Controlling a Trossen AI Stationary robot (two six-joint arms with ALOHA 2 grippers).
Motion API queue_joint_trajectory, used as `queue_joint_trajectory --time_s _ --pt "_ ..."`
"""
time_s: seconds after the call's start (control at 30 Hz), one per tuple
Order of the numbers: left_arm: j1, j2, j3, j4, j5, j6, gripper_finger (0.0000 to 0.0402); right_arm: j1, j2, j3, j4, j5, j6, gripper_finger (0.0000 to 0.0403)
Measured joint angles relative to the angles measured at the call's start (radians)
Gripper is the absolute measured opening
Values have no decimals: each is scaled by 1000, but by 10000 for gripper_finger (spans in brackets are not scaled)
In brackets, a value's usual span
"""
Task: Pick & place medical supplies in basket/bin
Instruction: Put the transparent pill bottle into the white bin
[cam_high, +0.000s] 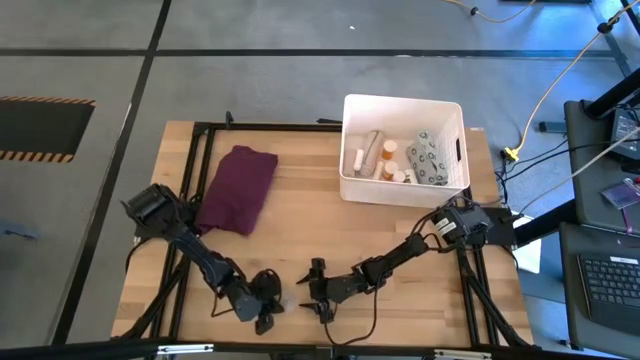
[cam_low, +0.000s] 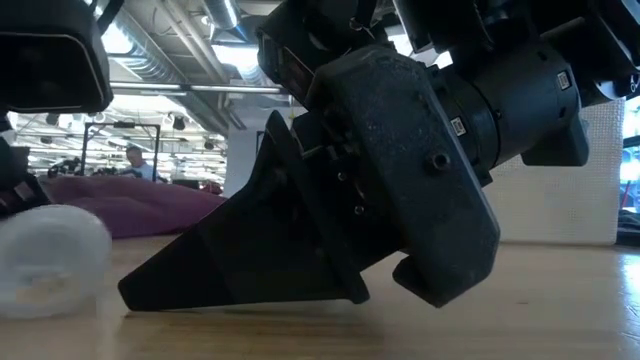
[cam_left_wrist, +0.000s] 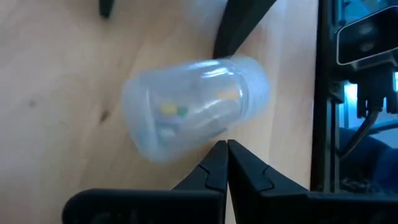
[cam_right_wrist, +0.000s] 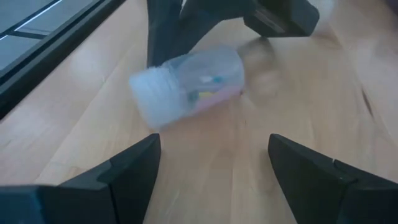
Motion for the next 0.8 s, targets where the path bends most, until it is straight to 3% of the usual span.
queue_joint_trajectory --time_s 0.27,0.4,0.8 --pt "5 5 0 9 -63 -5 1 0 0 0 0 -15 38 300" --pt "6 6 -2 9 -142 -43 3 0 0 0 5 -14 123 300" --pt "6 6 8 33 -219 -80 1 16 0 0 4 33 188 300"
